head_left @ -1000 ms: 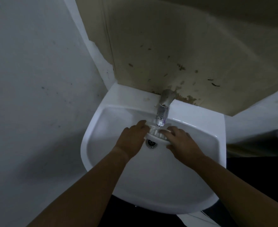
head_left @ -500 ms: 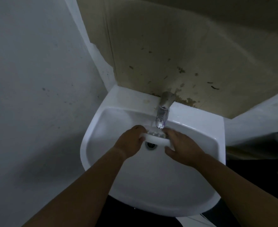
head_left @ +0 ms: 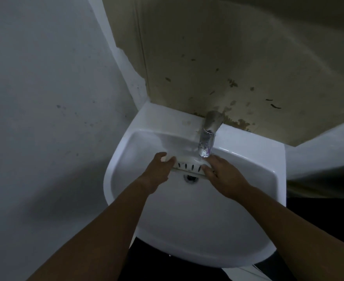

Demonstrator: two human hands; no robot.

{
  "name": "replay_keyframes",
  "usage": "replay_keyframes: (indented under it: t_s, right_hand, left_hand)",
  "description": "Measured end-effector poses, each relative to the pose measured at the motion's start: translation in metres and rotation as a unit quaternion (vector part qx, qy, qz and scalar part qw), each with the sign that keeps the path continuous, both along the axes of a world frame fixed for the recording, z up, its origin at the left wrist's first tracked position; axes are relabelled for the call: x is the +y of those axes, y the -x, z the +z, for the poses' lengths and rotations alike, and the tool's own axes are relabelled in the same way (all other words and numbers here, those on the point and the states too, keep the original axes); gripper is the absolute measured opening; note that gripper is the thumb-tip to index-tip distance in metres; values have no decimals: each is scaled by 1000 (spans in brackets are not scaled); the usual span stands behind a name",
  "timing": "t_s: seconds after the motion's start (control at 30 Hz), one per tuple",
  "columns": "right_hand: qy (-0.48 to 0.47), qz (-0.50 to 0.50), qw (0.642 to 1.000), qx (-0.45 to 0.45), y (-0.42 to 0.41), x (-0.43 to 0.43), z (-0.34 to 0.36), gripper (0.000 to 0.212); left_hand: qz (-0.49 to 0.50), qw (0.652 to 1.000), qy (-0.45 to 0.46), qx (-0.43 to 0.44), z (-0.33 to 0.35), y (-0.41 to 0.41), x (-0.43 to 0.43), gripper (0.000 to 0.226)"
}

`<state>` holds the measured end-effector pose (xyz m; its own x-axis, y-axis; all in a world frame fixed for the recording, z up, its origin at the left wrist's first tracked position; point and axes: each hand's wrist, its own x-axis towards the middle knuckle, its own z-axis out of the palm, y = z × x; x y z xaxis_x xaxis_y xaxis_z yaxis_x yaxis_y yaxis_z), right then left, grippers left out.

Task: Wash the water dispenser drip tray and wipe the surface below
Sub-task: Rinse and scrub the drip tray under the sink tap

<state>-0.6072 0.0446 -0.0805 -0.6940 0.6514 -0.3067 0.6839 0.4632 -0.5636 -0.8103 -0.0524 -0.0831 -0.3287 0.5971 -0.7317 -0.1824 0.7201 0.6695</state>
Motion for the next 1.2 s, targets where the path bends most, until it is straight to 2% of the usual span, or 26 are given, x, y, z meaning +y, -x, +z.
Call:
replay_keyframes:
  t_s: [0.07, 0.13, 0.23, 0.33, 0.43, 0.57, 0.7, 0.83, 1.0, 1.13, 1.2]
  right_hand:
    - [-14, 9, 1000, -3, -1, -1, -2, 38]
    - [-34, 25, 999, -19, -3, -3, -1, 43]
    - [-67, 80, 994, -37, -1, -10, 0, 64]
    - [-126, 120, 983, -58, 13, -21, 1, 72]
    - [-146, 114, 982, -22, 24, -27, -1, 78]
    - [-150, 110, 982, -18, 16, -30, -3, 88]
    - [-150, 70, 985, -38, -5, -29, -6, 89]
    - [-105, 14, 993, -51, -18, -29, -12, 92]
    - [-59, -54, 997, 2, -10, -35, -14, 83]
    - [-52, -90, 994, 27, -2, -39, -13, 74]
    - [-66, -102, 992, 37, 1, -38, -12, 75]
  left_hand:
    - [44, 993, 21, -108, 1, -7, 1, 39]
    - [90, 984, 1, -156, 0, -17, 3, 30]
    - [102, 981, -36, -163, -2, -41, 8, 22]
    - [120, 977, -53, -170, -2, -60, 16, 21]
    - [113, 978, -65, -161, -1, -63, 21, 29]
    - [132, 978, -85, -139, -3, -55, 21, 23]
    - [193, 965, -93, -150, -4, -35, 16, 31]
    - [220, 957, -100, -161, -6, -11, 4, 34]
    - [235, 954, -91, -160, -14, 12, -11, 36]
    - [238, 953, -67, -177, -16, 19, -19, 29]
    - [239, 949, -37, -202, -13, 19, -18, 36]
